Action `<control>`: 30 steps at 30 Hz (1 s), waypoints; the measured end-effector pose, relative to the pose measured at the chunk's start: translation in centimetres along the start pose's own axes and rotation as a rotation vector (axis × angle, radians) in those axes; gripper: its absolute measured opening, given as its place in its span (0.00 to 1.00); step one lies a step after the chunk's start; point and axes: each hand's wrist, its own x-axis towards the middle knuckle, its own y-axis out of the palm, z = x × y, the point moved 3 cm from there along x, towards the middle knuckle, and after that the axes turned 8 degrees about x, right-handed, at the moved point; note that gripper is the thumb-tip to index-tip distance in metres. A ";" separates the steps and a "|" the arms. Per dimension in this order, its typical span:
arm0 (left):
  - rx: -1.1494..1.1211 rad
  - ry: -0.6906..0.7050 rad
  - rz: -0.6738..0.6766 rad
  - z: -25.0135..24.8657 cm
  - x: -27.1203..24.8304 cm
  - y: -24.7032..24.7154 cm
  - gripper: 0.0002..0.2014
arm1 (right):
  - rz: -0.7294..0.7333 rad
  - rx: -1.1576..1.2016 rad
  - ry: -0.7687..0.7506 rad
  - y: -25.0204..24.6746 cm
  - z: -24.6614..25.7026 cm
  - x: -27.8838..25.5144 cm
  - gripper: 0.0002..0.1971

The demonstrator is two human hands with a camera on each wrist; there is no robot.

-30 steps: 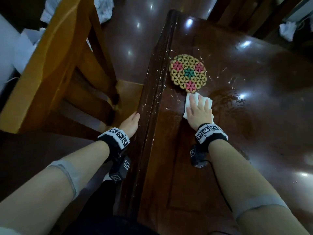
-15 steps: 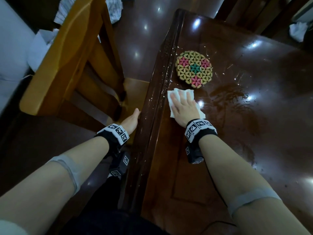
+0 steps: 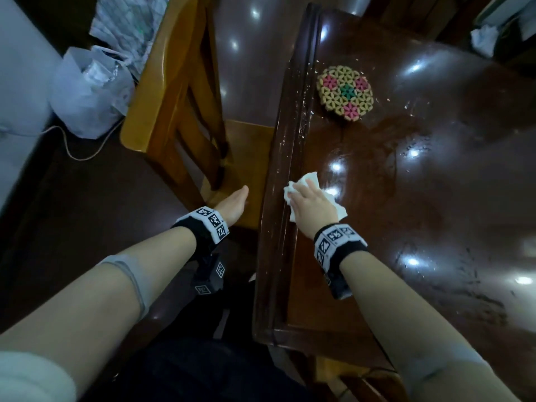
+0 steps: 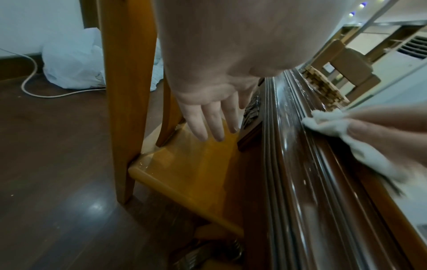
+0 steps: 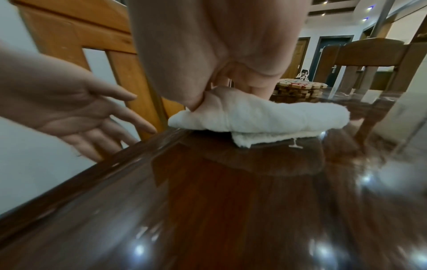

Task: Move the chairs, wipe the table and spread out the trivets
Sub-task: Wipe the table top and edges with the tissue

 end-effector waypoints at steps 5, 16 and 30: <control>0.091 0.018 0.003 1.5 -1.8 1.2 0.30 | -0.051 0.087 0.060 3.1 4.1 -6.2 0.17; 0.120 0.069 0.000 5.6 -7.2 5.5 0.30 | -0.221 0.234 0.078 6.4 11.7 -18.7 0.12; 0.129 0.090 0.048 11.7 -16.1 7.0 0.28 | 0.085 0.616 0.445 9.6 14.6 -30.7 0.15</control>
